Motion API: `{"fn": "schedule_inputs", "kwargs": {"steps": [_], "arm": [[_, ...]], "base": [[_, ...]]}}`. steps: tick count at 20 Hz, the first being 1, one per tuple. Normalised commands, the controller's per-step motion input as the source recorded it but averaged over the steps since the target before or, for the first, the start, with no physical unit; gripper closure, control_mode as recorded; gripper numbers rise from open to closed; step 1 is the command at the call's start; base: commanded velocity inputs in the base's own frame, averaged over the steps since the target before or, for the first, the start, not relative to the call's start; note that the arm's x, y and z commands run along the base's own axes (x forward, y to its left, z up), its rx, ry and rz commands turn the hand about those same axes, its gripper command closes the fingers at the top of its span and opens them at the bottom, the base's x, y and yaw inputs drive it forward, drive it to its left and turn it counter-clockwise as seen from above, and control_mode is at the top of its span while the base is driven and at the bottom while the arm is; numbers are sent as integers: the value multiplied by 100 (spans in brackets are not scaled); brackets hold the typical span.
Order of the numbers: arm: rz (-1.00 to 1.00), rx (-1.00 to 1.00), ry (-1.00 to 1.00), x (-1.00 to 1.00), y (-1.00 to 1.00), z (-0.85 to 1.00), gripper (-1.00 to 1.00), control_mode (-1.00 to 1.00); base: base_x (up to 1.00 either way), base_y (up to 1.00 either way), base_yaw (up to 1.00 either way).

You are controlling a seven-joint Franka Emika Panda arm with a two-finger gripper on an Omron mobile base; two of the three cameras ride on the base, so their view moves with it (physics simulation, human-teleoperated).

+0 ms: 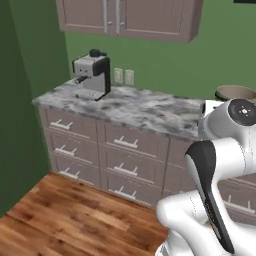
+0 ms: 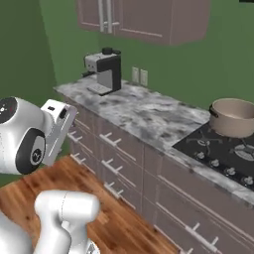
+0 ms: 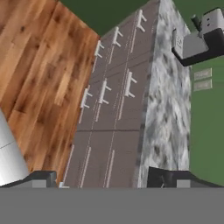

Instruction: Move the pot and pan from the stove into the sink.

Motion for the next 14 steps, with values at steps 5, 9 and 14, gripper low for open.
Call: {"fn": "schedule_inputs", "kwargs": {"steps": [5,9,14], "arm": [[0,0,0,0,0,0,-100,100],[0,0,0,0,0,0,-100,100],[0,0,0,0,0,0,-100,100]], "base": [[8,0,-46],[9,0,-46],[8,0,-46]]}}
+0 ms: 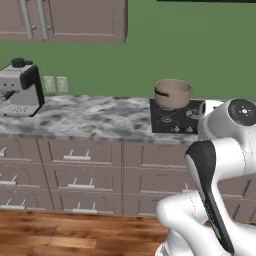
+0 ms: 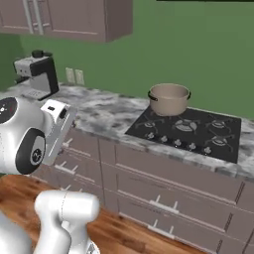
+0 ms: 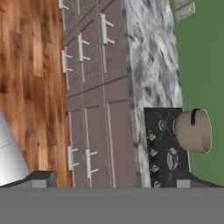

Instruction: Move the pot and pan from the stove into the sink.

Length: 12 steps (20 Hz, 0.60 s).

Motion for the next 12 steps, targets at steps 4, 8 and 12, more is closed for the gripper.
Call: {"fn": "schedule_inputs", "kwargs": {"steps": [4,8,12], "arm": [[0,0,0,0,0,0,-100,100],[0,0,0,0,0,0,-100,100],[0,0,0,0,0,0,-100,100]], "base": [[4,-6,-43],[-2,-14,-37],[0,-2,-18]]}}
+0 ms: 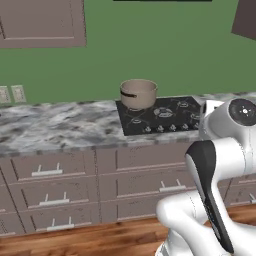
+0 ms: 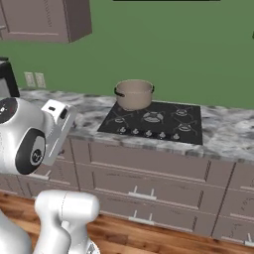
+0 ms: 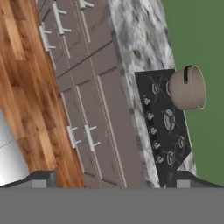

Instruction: Move the pot and pan from the stove into the sink.

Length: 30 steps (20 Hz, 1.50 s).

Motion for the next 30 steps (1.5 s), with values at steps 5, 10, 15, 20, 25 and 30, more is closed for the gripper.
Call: {"fn": "schedule_inputs", "kwargs": {"steps": [5,10,15,20,25,30], "arm": [[0,0,0,0,0,0,-100,100],[0,0,0,0,0,0,-100,100],[0,0,0,0,0,0,-100,100],[0,0,0,0,0,0,-100,100],[0,0,0,0,0,0,-100,100],[0,0,0,0,0,0,-100,100]], "base": [[1,16,-2],[4,14,-1],[69,2,-4],[79,1,-5],[74,3,-6],[57,1,-6]]}}
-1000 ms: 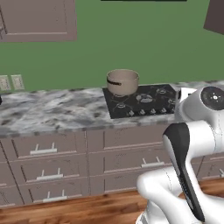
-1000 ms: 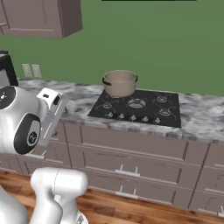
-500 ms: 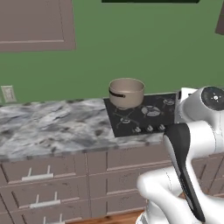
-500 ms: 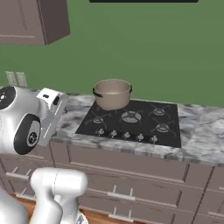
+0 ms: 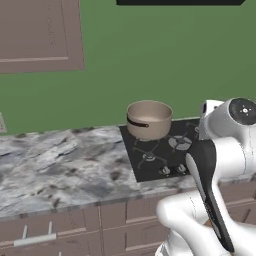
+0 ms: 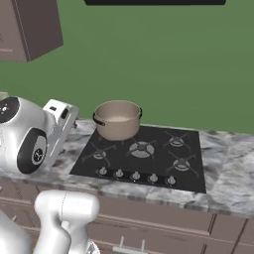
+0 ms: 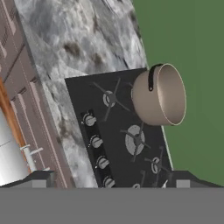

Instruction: Move the pot and pan from the stove into the sink.

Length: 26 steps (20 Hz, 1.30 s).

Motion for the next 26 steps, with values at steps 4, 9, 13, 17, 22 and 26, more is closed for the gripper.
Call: {"fn": "schedule_inputs", "kwargs": {"steps": [4,9,13,17,22,26], "arm": [[0,1,0,1,0,0,-100,-100],[9,14,4,13,-2,0,-100,-100],[1,3,0,2,1,0,-100,-100],[0,0,1,50,5,0,-100,-100],[-1,0,1,73,6,0,-100,-100],[-3,0,1,82,7,-2,-100,-100]], "base": [[0,0,0],[0,0,0],[0,0,0],[0,0,0],[0,0,0],[0,0,0]]}}
